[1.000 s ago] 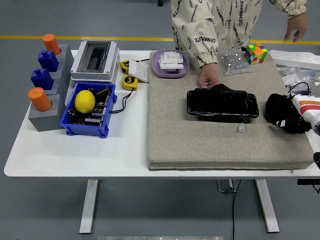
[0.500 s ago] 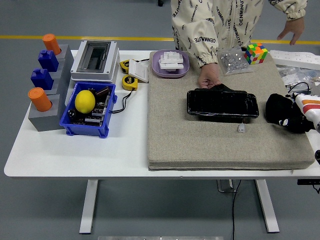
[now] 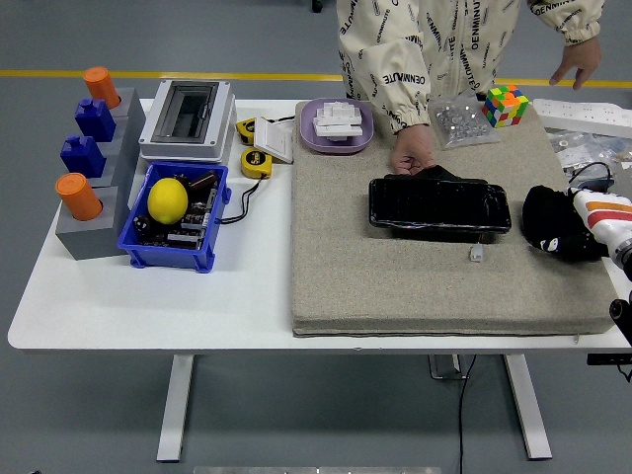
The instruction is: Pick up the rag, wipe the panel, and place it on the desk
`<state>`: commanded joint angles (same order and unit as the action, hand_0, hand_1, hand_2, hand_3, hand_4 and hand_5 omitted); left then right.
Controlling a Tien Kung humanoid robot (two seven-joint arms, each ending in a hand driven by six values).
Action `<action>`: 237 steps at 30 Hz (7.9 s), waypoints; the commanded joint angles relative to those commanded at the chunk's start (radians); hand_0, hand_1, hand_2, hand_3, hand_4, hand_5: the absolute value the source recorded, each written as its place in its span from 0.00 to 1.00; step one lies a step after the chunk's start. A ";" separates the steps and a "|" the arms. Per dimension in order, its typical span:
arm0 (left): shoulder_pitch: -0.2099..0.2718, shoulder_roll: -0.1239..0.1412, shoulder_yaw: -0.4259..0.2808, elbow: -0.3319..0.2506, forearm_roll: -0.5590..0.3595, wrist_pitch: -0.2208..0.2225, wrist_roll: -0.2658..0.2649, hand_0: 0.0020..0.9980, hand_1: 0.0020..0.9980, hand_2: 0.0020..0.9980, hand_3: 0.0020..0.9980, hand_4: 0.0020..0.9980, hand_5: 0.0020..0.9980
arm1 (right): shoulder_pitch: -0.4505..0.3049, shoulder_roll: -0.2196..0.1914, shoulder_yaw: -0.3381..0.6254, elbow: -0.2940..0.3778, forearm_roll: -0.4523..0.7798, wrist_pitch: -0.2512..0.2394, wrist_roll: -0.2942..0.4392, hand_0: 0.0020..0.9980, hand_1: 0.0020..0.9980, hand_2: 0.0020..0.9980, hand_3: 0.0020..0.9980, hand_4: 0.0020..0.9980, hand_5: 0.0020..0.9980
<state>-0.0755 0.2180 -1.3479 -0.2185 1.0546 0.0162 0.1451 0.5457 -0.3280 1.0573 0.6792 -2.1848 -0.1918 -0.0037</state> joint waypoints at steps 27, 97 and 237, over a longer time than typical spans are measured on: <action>-0.004 0.004 0.008 -0.001 -0.004 0.000 0.000 0.61 0.64 0.66 0.56 0.63 0.45 | -0.005 0.024 -0.027 -0.121 0.055 -0.192 0.077 0.67 0.66 0.72 0.73 1.00 0.42; 0.011 0.004 -0.035 -0.001 0.020 0.002 0.000 0.60 0.64 0.66 0.56 0.63 0.44 | 0.042 0.106 0.022 0.063 -0.026 -0.271 -0.115 0.25 0.35 0.41 0.41 0.96 0.01; 0.015 0.012 -0.056 -0.003 0.031 0.002 0.000 0.60 0.64 0.66 0.56 0.63 0.44 | 0.095 0.134 -0.269 0.133 -0.022 -0.237 -0.182 0.27 0.35 0.41 0.41 0.95 0.00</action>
<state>-0.0607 0.2300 -1.4039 -0.2212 1.0860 0.0184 0.1448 0.6411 -0.1942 0.7884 0.8127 -2.2072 -0.4290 -0.1860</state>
